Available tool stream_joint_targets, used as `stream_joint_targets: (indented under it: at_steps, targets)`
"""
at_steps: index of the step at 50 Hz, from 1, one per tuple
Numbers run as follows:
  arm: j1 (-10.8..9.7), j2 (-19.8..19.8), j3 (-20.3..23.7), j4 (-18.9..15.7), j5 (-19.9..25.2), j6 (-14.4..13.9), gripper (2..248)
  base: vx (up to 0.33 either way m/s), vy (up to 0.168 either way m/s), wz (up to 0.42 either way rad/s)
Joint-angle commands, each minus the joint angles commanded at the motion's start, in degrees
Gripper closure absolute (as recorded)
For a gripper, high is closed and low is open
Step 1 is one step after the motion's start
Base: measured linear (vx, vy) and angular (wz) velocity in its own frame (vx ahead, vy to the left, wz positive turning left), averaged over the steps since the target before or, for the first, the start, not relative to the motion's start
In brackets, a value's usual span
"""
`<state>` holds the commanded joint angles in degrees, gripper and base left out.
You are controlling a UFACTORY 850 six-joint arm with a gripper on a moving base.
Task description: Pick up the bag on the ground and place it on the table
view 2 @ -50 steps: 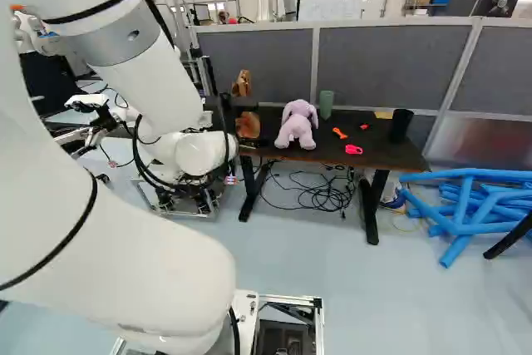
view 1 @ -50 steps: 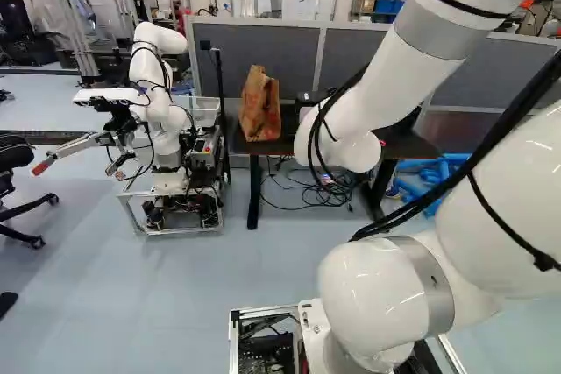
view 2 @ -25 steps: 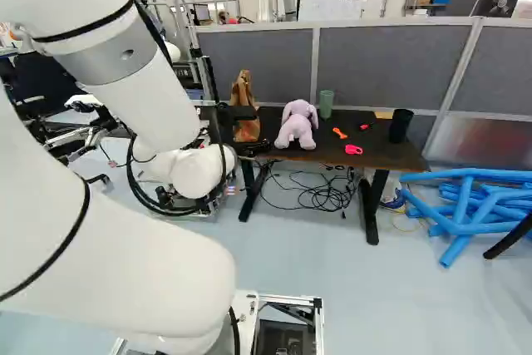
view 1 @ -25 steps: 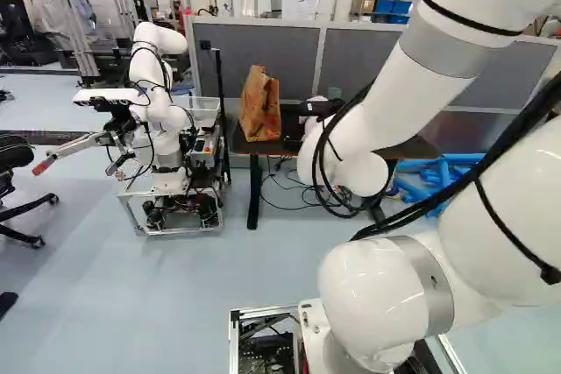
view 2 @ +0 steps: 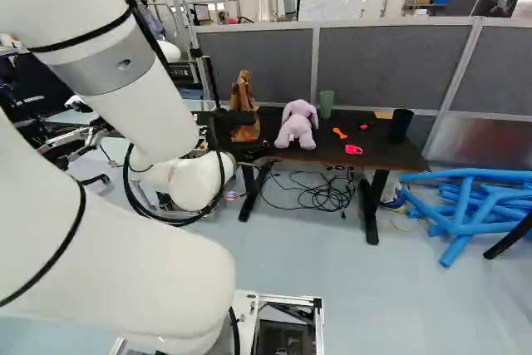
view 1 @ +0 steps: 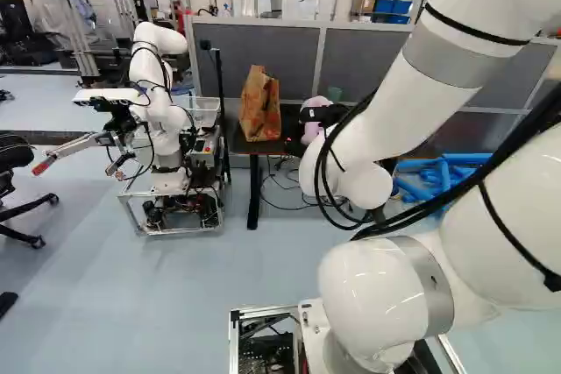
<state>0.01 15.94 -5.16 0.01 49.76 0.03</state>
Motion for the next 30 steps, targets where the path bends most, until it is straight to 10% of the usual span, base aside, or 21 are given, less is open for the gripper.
stream_joint_targets:
  at_steps: [30]
  targets:
    - [0.0, 0.1, 0.2, 0.0, 0.2, 0.0, 3, 0.0, 0.0, 0.0]
